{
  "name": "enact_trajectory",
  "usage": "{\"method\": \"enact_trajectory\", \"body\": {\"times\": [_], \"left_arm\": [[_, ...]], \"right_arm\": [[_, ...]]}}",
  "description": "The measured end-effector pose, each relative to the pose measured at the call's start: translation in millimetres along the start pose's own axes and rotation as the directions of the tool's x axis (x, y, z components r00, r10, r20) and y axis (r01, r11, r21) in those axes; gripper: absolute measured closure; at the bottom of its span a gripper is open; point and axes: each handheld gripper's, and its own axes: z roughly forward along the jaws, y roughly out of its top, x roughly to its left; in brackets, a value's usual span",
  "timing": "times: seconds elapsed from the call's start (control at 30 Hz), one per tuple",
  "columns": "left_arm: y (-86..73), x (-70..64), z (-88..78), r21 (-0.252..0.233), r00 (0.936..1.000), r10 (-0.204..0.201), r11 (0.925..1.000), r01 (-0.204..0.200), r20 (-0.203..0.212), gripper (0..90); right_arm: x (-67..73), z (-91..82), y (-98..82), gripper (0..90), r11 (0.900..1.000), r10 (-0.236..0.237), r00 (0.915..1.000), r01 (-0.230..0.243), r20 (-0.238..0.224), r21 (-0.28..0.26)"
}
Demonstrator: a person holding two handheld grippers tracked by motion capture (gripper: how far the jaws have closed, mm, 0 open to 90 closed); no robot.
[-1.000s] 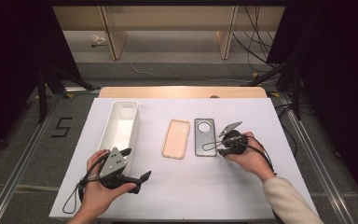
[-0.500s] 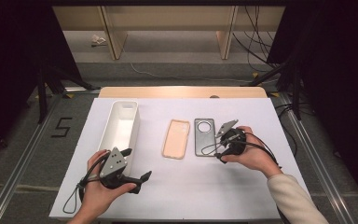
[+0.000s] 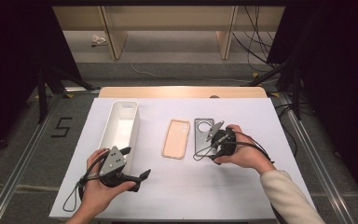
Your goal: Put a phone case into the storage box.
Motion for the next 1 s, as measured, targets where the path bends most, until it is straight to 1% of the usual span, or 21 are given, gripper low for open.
{"method": "enact_trajectory", "body": {"times": [0.3,0.37,0.4,0.43,0.5,0.53,0.57,0.6,0.63,0.67,0.73,0.9,0.93,1.0], "left_arm": [[-1.1,3.5,2.6,-0.001,1.0,-0.003,1.0,0.003,0.0,1.3],[-1.5,3.7,2.9,0.001,1.0,-0.003,1.0,0.003,-0.002,1.3],[-1.6,3.8,3.1,0.002,1.0,-0.003,1.0,0.003,-0.001,1.3],[-1.7,3.9,3.2,0.002,1.0,-0.003,1.0,0.003,0.0,1.3],[-1.7,3.8,3.1,0.002,1.0,-0.003,1.0,0.003,0.001,1.3],[-1.6,3.7,3.1,0.002,1.0,-0.004,1.0,0.004,0.002,1.3],[-1.6,3.7,3.1,0.001,1.0,-0.005,1.0,0.005,0.002,1.3],[-1.6,3.7,3.2,0.002,1.0,-0.004,1.0,0.004,0.002,1.3],[-1.6,3.5,3.1,0.003,1.0,-0.003,1.0,0.003,0.003,1.3],[-1.5,3.4,3.0,0.003,1.0,-0.003,1.0,0.003,0.002,1.3],[-1.5,3.3,2.9,0.001,1.0,-0.003,1.0,0.003,0.003,1.4],[-1.6,3.3,3.2,0.003,1.0,-0.004,1.0,0.004,0.005,1.3],[-1.7,3.2,3.2,0.003,1.0,-0.004,1.0,0.004,0.006,1.3],[-1.6,3.1,3.2,0.002,1.0,-0.004,1.0,0.004,0.006,1.3]], "right_arm": [[-0.6,0.4,0.3,22.7,1.0,-0.01,0.9999,0.01,-0.006,0.008],[-0.5,1.3,1.2,24.2,0.999,-0.026,0.9995,0.026,-0.016,0.021],[-0.3,2.2,2.1,25.1,0.999,-0.039,0.9992,0.039,-0.013,0.032],[0.1,4.7,4.1,26.8,0.996,-0.068,0.9977,0.068,-0.01,0.053],[0.6,6.0,5.4,27.7,0.995,-0.074,0.9972,0.075,-0.014,0.063],[1.3,8.7,8.3,30.3,0.993,-0.089,0.9959,0.09,-0.016,0.078],[1.3,8.7,8.3,30.3,0.993,-0.089,0.9959,0.09,-0.016,0.078],[1.9,12.7,11.7,32.2,0.987,-0.12,0.9924,0.122,-0.026,0.102],[2.3,14.9,13.6,32.8,0.984,-0.138,0.9901,0.14,-0.026,0.11],[2.3,14.9,13.6,32.8,0.984,-0.138,0.9901,0.14,-0.026,0.11],[3.2,19.9,19.6,33.1,0.98,-0.151,0.988,0.154,-0.031,0.127],[2.8,27.5,27.6,34.0,0.97,-0.183,0.9827,0.185,-0.029,0.155],[2.8,27.5,27.6,34.0,0.97,-0.183,0.9827,0.185,-0.029,0.155],[2.9,31.7,31.8,34.7,0.965,-0.199,0.9796,0.201,-0.031,0.169]]}}
